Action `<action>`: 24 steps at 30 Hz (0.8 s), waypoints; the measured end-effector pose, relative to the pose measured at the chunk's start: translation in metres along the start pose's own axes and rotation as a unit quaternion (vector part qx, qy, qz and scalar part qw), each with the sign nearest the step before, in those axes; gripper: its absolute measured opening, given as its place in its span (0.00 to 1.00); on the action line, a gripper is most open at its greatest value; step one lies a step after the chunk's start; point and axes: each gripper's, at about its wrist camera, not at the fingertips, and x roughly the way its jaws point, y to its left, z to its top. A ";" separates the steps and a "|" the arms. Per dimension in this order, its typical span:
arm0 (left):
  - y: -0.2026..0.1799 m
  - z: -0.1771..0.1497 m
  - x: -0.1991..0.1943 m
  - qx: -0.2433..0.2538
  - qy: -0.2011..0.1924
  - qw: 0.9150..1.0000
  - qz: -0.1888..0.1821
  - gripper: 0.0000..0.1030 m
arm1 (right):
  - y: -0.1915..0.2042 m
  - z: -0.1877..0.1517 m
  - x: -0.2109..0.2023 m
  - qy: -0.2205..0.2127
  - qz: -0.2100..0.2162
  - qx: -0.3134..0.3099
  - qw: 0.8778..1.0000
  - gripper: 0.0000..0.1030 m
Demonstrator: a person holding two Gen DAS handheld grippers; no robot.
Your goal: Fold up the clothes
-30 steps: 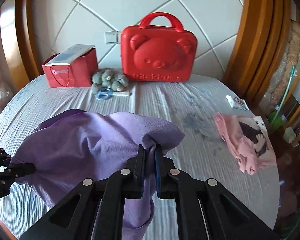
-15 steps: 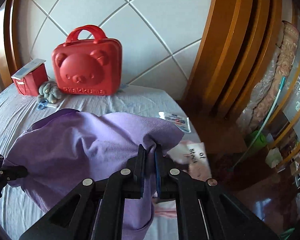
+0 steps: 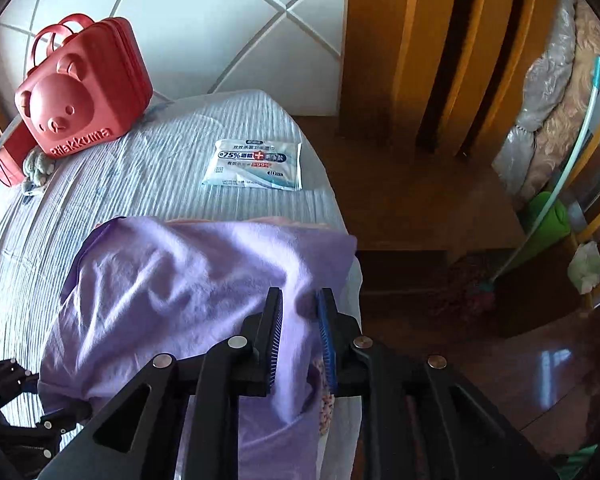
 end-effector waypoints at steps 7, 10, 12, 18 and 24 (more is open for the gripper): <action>0.016 0.005 -0.020 -0.012 -0.017 1.000 0.019 0.52 | -0.011 -0.055 -0.015 0.027 0.062 0.031 0.997 0.45; 0.018 0.002 -0.012 -0.020 -0.007 1.000 0.020 0.52 | -0.010 -0.073 -0.003 0.064 0.058 0.036 0.996 0.33; 0.018 -0.001 -0.008 -0.020 0.000 1.000 0.022 0.47 | -0.010 -0.082 0.002 0.086 0.062 0.041 0.993 0.01; 0.014 -0.008 -0.005 -0.011 0.013 1.000 0.025 0.43 | -0.020 -0.103 0.001 0.106 0.040 0.055 0.992 0.03; -0.001 -0.015 -0.051 0.020 -0.023 0.999 0.028 0.48 | -0.003 -0.109 -0.050 0.025 0.000 0.034 0.999 0.30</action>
